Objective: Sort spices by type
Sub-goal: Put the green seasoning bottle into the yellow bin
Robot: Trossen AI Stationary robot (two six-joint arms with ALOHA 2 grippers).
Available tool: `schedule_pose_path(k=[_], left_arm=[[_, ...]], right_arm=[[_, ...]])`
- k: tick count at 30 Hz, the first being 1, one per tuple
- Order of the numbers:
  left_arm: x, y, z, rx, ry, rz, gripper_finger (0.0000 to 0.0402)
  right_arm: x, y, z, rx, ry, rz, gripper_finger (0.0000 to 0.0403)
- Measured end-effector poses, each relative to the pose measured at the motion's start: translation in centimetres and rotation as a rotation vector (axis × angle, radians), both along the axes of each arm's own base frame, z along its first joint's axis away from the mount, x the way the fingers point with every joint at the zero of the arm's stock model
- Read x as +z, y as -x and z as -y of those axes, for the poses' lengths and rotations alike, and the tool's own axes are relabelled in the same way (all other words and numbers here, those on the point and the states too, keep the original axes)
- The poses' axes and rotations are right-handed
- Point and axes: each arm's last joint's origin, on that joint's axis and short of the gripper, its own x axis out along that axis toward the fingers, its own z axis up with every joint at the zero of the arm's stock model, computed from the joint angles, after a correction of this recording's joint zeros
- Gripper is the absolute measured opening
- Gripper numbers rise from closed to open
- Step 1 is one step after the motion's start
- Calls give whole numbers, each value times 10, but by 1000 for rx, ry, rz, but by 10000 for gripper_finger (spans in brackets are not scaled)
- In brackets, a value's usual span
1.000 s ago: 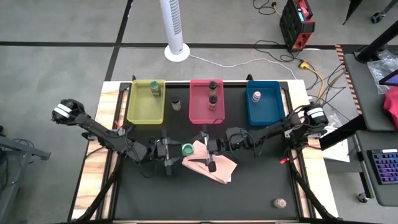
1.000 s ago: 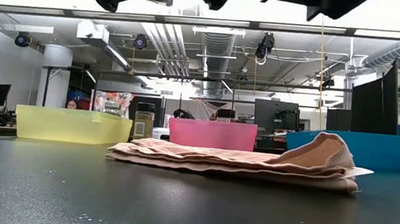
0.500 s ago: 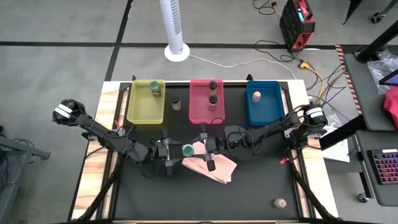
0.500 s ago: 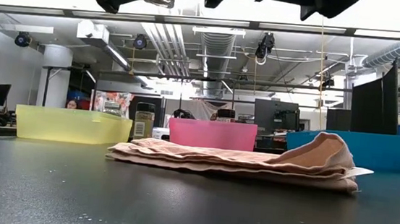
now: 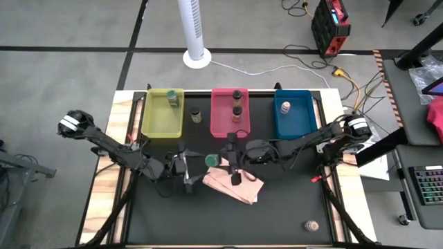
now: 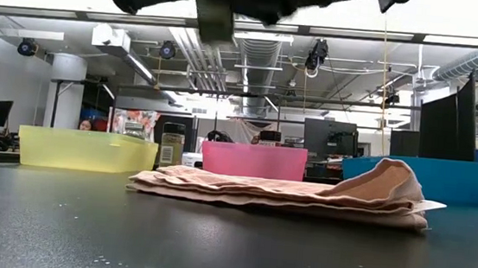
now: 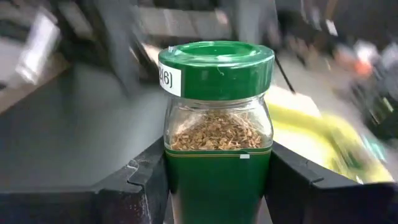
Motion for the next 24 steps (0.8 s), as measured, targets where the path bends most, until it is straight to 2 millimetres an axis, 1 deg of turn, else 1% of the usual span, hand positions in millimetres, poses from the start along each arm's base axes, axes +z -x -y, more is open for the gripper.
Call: schedule_pose_path(k=[4,10,18,24], left_arm=[[2,0,-1,-2,-27,3,297],[4,-4,-9,29,-49,9,297],[-4,-15,-23,20,-51,-9,297],[-7,-25,-28,-3,-54,40,293]], right_arm=[[-11,4,1,-103,22,-120,190],[-16,1,1,-113,10,-120,190],[-13,-1,1,-112,15,-107,190],[-12,-1,1,-113,18,-108,190]])
